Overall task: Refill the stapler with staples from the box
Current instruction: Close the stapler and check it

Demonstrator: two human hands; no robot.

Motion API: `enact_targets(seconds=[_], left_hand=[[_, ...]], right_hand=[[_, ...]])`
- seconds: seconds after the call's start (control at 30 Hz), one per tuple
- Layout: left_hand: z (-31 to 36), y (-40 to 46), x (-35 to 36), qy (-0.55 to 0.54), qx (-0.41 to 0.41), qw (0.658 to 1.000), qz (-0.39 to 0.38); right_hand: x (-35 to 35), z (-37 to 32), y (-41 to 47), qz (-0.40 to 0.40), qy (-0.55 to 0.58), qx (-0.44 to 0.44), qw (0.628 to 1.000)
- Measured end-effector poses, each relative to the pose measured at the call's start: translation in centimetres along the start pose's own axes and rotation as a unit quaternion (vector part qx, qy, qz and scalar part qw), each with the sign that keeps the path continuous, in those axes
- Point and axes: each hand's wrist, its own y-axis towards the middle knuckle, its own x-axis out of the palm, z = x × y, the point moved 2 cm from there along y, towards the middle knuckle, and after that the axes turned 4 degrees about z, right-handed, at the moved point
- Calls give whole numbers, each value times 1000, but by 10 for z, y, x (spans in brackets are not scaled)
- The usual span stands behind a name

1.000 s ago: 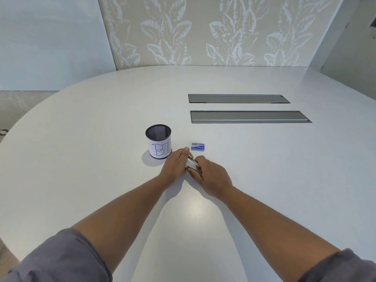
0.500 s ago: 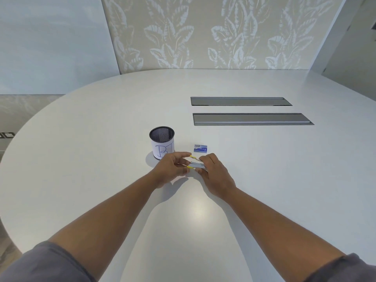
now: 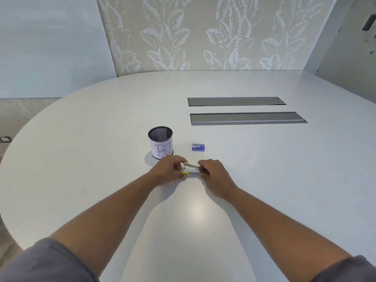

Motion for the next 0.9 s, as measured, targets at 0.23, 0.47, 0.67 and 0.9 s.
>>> enact_targets(seconds=[0.23, 0.47, 0.67, 0.9], left_hand=[[0, -2, 2, 28, 1, 1000, -10], [2, -3, 1, 48, 3, 999, -16], [6, -4, 1, 52, 5, 998, -23], [10, -5, 1, 58, -5, 998, -30]], right_hand=[[-7, -6, -6, 9, 22, 11, 1000], [-10, -11, -6, -5, 26, 16, 1000], [-12, -12, -6, -8, 31, 23, 999], [-12, -13, -5, -16, 27, 33, 999]])
